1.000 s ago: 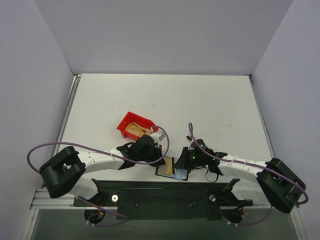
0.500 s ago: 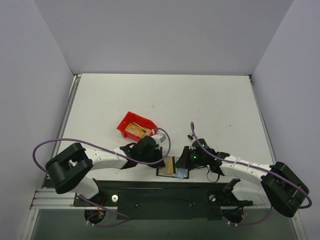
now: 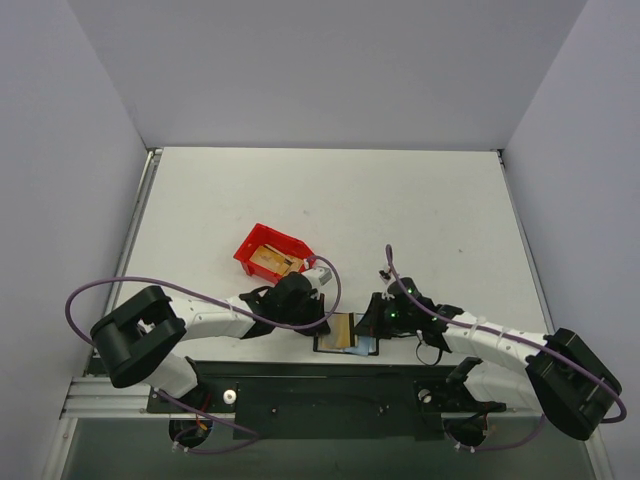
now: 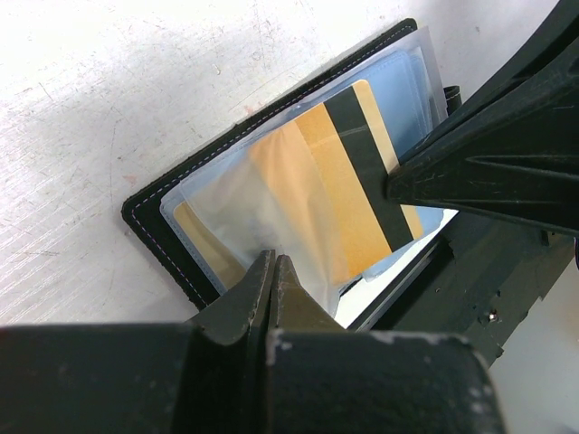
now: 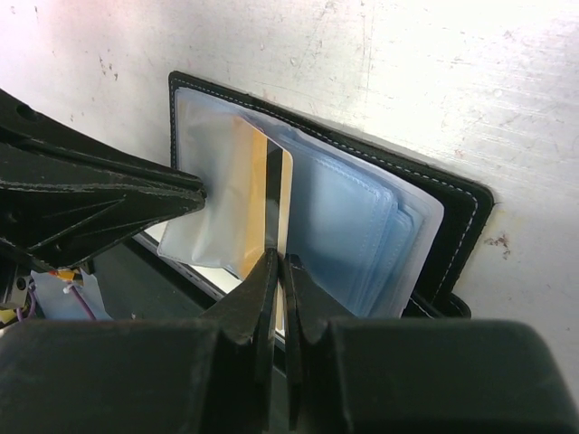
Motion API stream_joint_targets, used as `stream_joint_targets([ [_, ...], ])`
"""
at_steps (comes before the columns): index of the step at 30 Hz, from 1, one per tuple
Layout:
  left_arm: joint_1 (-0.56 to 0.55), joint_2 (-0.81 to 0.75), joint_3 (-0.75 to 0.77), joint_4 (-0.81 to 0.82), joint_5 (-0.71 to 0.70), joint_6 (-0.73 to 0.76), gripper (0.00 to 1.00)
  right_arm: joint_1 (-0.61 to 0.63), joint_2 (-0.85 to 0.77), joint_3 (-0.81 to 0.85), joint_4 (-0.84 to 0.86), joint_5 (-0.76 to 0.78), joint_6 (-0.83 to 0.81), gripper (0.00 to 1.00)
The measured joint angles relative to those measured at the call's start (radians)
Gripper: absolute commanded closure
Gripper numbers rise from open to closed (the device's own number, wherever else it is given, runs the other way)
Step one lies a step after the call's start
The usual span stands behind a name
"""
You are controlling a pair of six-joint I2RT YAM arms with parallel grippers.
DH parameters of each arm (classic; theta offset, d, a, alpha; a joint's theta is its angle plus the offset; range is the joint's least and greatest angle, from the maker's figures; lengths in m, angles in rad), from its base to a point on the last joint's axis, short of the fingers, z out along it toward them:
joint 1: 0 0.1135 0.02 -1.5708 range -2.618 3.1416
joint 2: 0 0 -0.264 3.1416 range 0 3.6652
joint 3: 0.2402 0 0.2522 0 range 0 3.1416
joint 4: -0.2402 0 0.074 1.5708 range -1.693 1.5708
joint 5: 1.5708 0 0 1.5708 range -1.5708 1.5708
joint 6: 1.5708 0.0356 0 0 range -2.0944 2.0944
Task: Put the credit cards into the card holder
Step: Insert the credit card into the card holder.
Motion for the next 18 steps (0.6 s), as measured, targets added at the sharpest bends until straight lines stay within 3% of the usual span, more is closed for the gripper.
stream_joint_targets([
  [18,0.0,-0.031,-0.006,-0.033,-0.02,0.0,1.0,-0.008,-0.043,-0.011,-0.039,-0.001,-0.007,1.0],
])
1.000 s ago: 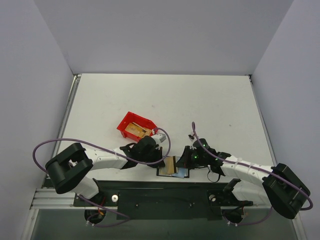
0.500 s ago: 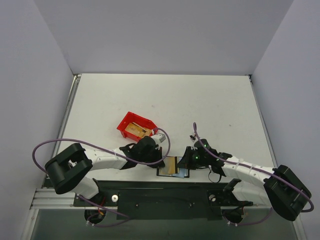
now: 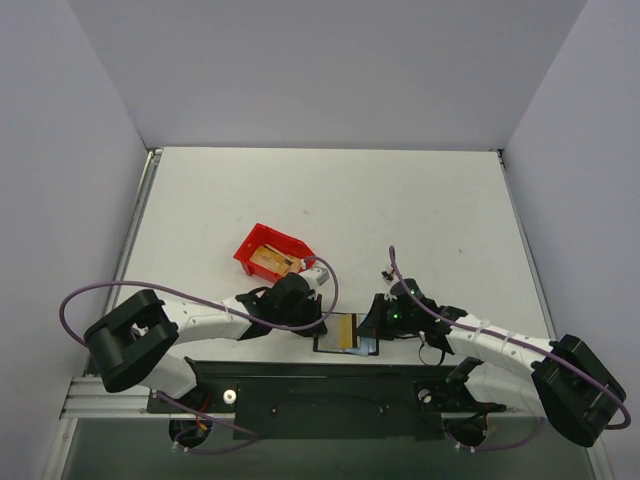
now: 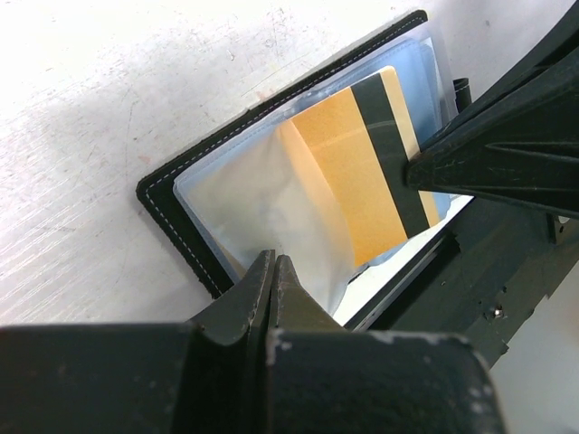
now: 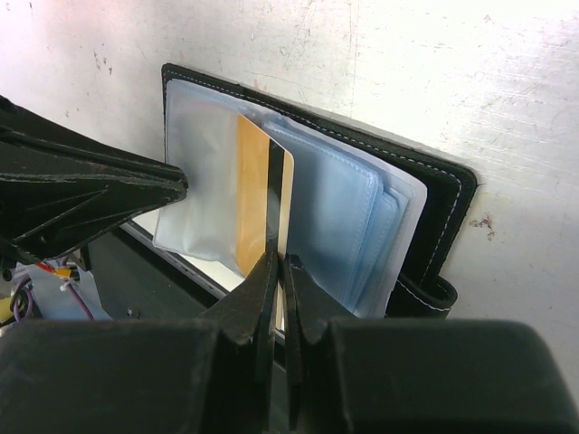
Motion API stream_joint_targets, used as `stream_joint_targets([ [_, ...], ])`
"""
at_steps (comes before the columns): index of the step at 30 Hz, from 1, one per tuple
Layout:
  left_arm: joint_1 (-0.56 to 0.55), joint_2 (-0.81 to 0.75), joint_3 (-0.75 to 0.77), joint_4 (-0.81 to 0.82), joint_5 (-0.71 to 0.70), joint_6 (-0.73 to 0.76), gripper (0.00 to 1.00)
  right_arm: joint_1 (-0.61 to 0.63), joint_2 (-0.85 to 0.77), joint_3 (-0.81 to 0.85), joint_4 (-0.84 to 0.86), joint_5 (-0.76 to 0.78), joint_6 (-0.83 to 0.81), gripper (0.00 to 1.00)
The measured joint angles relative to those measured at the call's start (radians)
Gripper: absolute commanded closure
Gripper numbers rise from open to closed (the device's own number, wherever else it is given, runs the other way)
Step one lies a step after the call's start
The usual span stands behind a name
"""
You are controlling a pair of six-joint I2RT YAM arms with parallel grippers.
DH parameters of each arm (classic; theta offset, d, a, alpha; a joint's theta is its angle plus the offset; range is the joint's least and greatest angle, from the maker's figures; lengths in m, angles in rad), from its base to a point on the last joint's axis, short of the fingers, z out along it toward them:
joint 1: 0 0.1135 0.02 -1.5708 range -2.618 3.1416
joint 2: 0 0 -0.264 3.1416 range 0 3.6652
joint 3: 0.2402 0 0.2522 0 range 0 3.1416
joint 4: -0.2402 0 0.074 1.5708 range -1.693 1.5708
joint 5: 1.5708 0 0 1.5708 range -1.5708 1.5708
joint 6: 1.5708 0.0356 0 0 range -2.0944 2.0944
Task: Put the credit cards into the card holder
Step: Insert the credit card into the card holder.
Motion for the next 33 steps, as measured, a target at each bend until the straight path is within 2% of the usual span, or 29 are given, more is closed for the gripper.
stream_joint_targets([
  [9,0.0,-0.066,-0.003,-0.051,-0.026,0.005,1.0,0.0,0.01,-0.007,0.002,-0.004,0.0,1.0],
  [33,0.013,-0.104,-0.074,-0.099,-0.055,0.004,1.0,-0.005,0.091,0.001,0.066,-0.045,0.009,1.0],
])
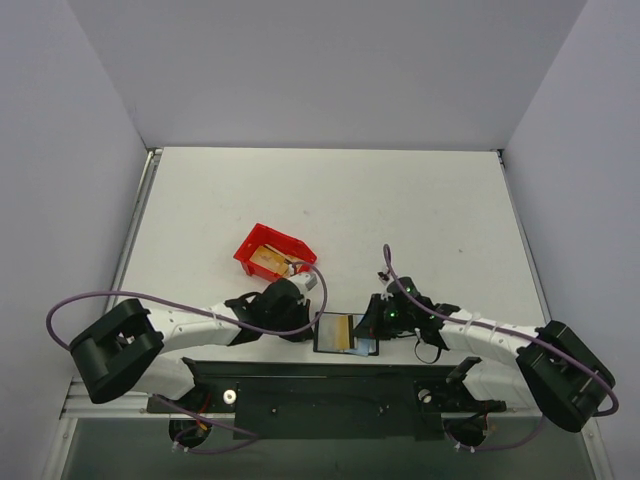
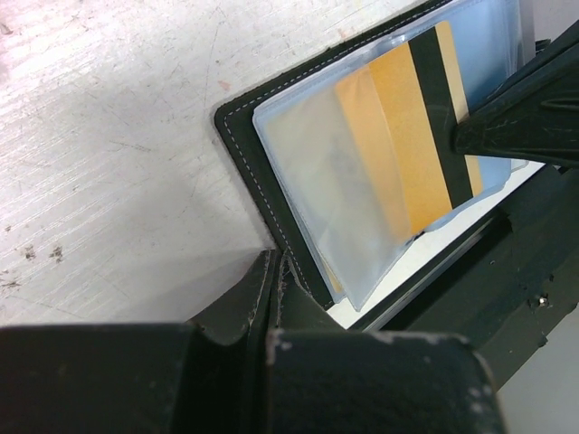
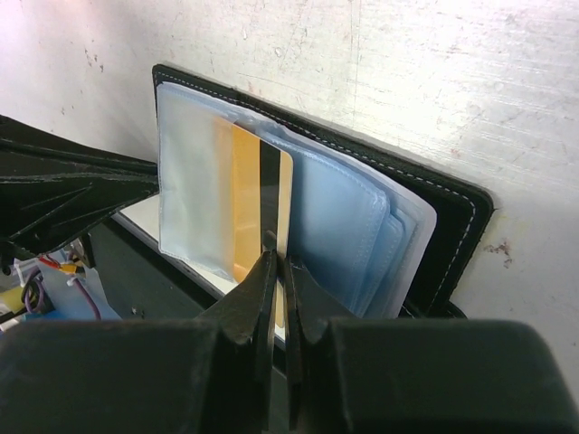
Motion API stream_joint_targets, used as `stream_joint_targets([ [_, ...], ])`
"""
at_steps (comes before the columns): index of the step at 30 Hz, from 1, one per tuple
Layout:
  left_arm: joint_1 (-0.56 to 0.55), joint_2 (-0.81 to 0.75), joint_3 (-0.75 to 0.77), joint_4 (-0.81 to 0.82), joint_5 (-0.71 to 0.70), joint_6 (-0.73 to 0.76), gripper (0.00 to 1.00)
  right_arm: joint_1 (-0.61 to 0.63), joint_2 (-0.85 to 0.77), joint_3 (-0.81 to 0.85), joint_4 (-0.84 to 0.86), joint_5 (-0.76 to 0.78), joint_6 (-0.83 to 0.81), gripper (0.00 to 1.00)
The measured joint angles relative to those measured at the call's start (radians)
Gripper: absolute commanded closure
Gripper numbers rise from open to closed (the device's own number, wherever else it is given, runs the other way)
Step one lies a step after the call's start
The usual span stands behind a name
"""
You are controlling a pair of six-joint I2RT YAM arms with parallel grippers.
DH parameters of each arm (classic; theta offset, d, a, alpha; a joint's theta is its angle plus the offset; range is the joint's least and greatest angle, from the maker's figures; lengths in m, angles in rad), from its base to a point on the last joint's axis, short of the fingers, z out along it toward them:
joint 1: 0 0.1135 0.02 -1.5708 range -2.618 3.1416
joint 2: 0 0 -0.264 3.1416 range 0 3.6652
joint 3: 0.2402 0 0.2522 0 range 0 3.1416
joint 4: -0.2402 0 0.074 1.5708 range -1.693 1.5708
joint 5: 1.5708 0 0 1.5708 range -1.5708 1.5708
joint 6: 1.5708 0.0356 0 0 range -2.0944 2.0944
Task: Put the credit cards into the card holder
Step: Insert the credit card into the card holder.
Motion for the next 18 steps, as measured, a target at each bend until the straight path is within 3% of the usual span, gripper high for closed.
stream_joint_targets([
  [18,0.002,0.03,0.0,0.053,0.031,0.001,1.0,0.043,0.116,0.064,0.044,-0.018,0.015,1.0],
])
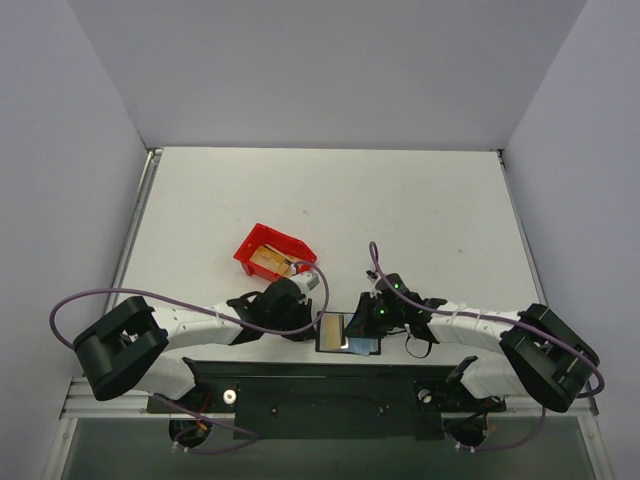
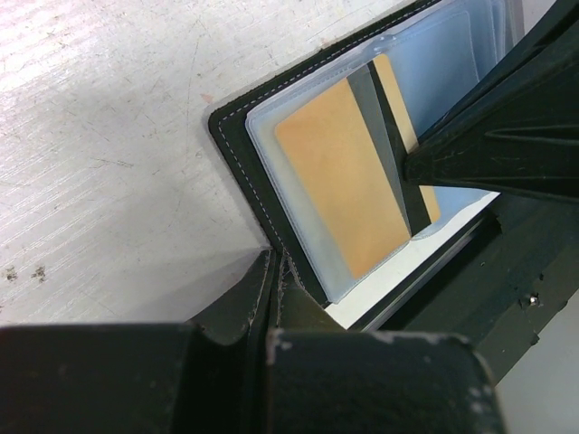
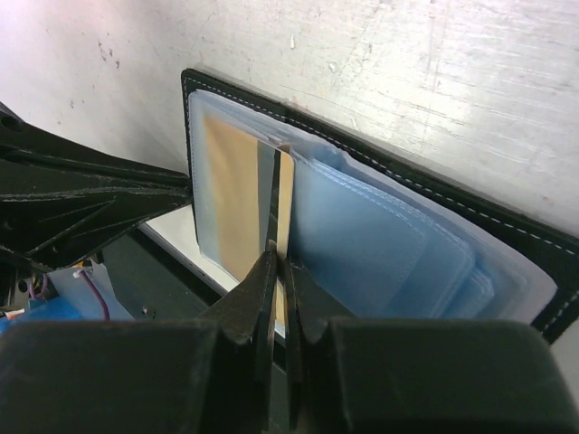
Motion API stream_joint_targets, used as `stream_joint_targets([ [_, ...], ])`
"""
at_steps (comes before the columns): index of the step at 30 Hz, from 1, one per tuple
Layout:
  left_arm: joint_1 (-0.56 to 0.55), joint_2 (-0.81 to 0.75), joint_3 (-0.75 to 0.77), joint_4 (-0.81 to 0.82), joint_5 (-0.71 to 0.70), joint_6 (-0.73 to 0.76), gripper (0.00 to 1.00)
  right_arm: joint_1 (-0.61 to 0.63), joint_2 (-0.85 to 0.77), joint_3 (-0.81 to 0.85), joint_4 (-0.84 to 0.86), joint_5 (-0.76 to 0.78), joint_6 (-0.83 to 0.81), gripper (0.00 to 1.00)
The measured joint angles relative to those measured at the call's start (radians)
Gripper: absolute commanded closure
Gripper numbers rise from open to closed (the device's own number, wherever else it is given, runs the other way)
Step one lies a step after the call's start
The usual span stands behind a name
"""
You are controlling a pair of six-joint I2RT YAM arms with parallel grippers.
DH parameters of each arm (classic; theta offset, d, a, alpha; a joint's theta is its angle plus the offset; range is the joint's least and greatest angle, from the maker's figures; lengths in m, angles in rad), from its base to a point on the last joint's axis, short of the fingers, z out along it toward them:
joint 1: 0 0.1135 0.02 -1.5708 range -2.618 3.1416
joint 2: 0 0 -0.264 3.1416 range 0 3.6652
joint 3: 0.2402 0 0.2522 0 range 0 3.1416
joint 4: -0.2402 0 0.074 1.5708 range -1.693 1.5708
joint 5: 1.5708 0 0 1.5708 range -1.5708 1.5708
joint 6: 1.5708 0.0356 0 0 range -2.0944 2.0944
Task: Put the credit cards into the card holder
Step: Insert the credit card into the card holder.
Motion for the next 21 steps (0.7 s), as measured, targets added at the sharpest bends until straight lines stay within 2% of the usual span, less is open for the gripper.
stream_joint_targets([
  [18,0.0,0.004,0.0,0.006,0.006,0.0,1.0,0.061,0.06,0.053,-0.012,0.022,0.004,1.0],
  [20,0.0,0.004,0.0,0.006,0.006,0.0,1.0,0.067,0.06,0.063,-0.031,0.025,-0.005,0.94],
  [21,0.0,0.004,0.0,0.007,0.006,0.0,1.0,0.069,0.06,0.066,-0.038,0.027,-0.01,0.88],
])
